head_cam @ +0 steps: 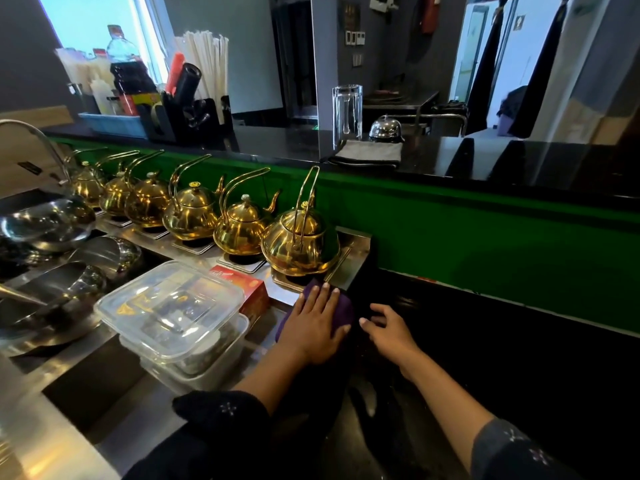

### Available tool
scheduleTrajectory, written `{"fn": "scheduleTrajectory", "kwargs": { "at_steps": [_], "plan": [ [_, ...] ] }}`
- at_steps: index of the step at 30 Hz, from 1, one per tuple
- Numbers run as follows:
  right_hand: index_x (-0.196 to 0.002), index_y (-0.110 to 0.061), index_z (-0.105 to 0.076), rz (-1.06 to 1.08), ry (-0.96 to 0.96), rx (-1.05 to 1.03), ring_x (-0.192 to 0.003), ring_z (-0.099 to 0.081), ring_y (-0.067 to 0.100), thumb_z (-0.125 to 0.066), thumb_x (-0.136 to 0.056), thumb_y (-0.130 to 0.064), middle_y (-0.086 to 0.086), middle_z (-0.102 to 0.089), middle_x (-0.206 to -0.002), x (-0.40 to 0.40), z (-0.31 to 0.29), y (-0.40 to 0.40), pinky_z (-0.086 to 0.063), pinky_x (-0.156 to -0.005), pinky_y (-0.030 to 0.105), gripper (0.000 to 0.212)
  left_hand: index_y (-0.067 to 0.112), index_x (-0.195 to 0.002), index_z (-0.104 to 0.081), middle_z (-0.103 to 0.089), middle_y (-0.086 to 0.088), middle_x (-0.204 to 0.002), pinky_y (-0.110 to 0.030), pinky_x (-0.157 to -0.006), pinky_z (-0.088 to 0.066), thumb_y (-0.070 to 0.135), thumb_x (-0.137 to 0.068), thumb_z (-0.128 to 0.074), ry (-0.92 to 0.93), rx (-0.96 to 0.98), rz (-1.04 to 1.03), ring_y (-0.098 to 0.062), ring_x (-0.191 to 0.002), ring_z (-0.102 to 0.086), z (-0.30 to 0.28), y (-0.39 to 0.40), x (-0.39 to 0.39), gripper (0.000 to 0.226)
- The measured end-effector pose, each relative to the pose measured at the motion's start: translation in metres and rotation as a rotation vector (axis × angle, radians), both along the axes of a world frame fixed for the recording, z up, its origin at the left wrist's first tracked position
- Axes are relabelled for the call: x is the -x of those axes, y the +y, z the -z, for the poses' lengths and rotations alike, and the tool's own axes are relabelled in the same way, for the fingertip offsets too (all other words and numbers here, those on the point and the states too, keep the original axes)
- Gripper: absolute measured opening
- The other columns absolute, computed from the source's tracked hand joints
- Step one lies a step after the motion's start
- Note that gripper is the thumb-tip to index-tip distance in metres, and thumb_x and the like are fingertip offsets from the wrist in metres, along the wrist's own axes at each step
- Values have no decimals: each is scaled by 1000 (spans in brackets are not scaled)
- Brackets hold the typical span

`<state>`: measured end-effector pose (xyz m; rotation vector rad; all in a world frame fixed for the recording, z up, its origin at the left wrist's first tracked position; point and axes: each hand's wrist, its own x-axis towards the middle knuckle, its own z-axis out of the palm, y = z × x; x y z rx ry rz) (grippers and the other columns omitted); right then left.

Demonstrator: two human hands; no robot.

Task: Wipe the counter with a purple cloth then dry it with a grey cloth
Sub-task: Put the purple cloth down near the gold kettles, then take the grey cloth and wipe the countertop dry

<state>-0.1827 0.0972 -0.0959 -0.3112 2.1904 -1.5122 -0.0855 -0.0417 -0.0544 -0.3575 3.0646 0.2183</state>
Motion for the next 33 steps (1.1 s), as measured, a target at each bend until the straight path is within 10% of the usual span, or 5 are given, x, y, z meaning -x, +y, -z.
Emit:
{"fn": "scheduleTrajectory", "kwargs": {
  "at_steps": [10,14,20,28,33],
  "plan": [
    [-119,-22,-58,79,269,74,-103,-62,20,-62,-93,-21,-3,-61,-110,30,-68,-6,-53,-90,41,26,20,-140,-35,-43,-2,-142,-35,-106,-32,54,-93,-38,309,-50,-31,-19,-130,-40,-54,2,31,58],
    [-109,-18,-63,116,569,129,-84,-59,8,-62,-91,-14,-5,-63,-96,55,-134,-12,-43,-68,10,19,18,-128,-47,-55,-3,-124,-38,-94,-42,46,-93,-43,501,21,35,-23,-114,-53,-120,-2,75,46],
    [-111,-23,-61,51,844,31,-86,-59,8,-61,-92,-17,-5,-61,-101,97,-201,-14,-48,-72,21,19,18,-126,-50,-56,-3,-126,-39,-99,-40,41,-92,-48,594,131,103,-23,-117,-52,-193,-21,136,41],
    [-147,-28,-33,-144,1048,-530,-135,-34,22,-57,-93,-32,-2,-33,-151,147,-224,-28,-29,-110,38,59,18,-147,-24,-24,-7,-155,-46,-117,-12,46,-89,-53,249,224,154,-25,-144,-19,-197,-54,202,71],
    [-141,-28,-38,-153,1103,-707,-127,-44,24,-54,-93,-39,-1,-44,-142,160,-218,-36,-30,-106,41,52,21,-133,-41,-47,-4,-137,-45,-107,-31,36,-85,-60,330,246,143,-26,-129,-42,-188,-60,212,54]
  ]
}}
